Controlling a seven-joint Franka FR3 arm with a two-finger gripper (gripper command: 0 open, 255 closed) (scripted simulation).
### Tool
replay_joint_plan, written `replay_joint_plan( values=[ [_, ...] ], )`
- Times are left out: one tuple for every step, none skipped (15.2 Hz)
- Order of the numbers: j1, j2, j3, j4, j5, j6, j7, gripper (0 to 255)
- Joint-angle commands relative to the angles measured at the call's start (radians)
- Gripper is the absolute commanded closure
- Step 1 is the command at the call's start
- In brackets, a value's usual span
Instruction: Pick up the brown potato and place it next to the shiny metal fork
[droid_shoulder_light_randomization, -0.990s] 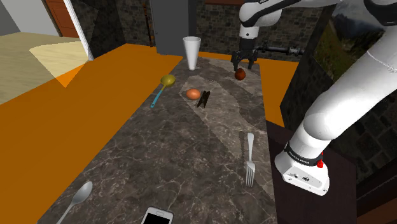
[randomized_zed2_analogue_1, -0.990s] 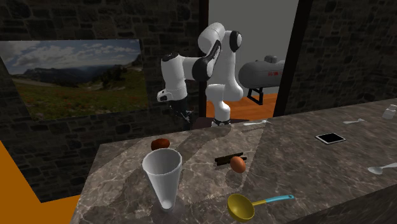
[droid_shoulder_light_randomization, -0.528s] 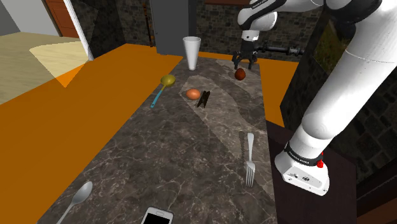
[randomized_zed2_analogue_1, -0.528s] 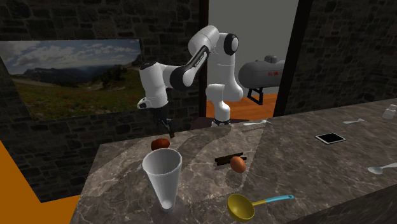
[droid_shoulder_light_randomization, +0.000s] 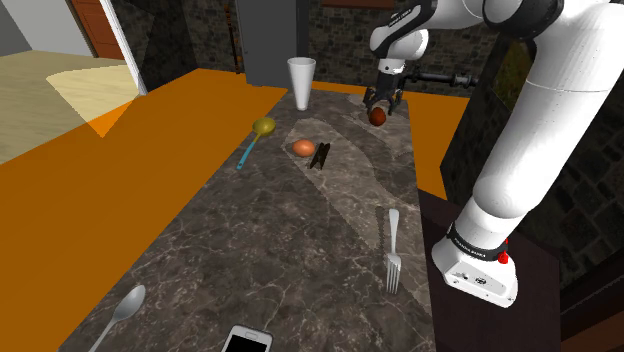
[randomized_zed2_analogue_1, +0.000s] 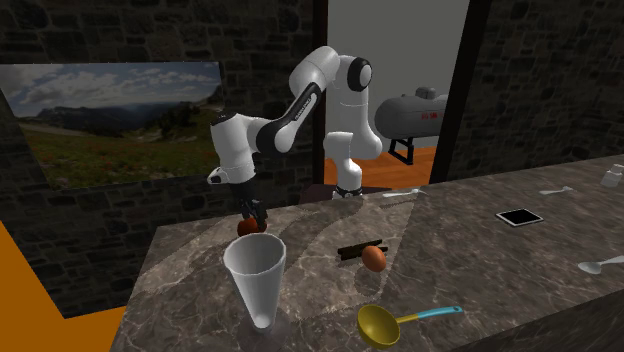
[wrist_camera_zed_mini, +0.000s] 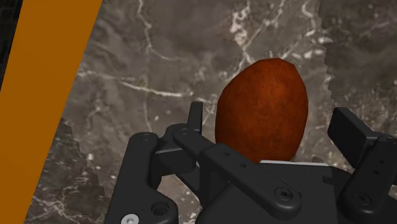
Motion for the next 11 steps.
replay_joint_plan(
  values=[
    [-0.001, 0.012, 0.001, -0.017, 0.008, 0.027, -0.007, 0],
    [-0.001, 0.015, 0.002, -0.021, 0.01, 0.035, -0.009, 0],
    [-0.001, 0.015, 0.002, -0.021, 0.01, 0.035, -0.009, 0],
    [-0.001, 0.015, 0.002, -0.021, 0.01, 0.035, -0.009, 0],
    [-0.001, 0.015, 0.002, -0.021, 0.01, 0.035, -0.009, 0],
    [-0.001, 0.015, 0.002, -0.021, 0.01, 0.035, -0.009, 0],
    [-0.001, 0.015, 0.002, -0.021, 0.01, 0.035, -0.009, 0],
    [-0.001, 0.015, 0.002, -0.021, 0.01, 0.035, -0.009, 0],
    [-0.001, 0.015, 0.002, -0.021, 0.01, 0.034, -0.009, 0],
    [-0.001, 0.015, 0.002, -0.021, 0.01, 0.034, -0.009, 255],
    [-0.001, 0.015, 0.002, -0.021, 0.01, 0.034, -0.009, 255]
  ],
)
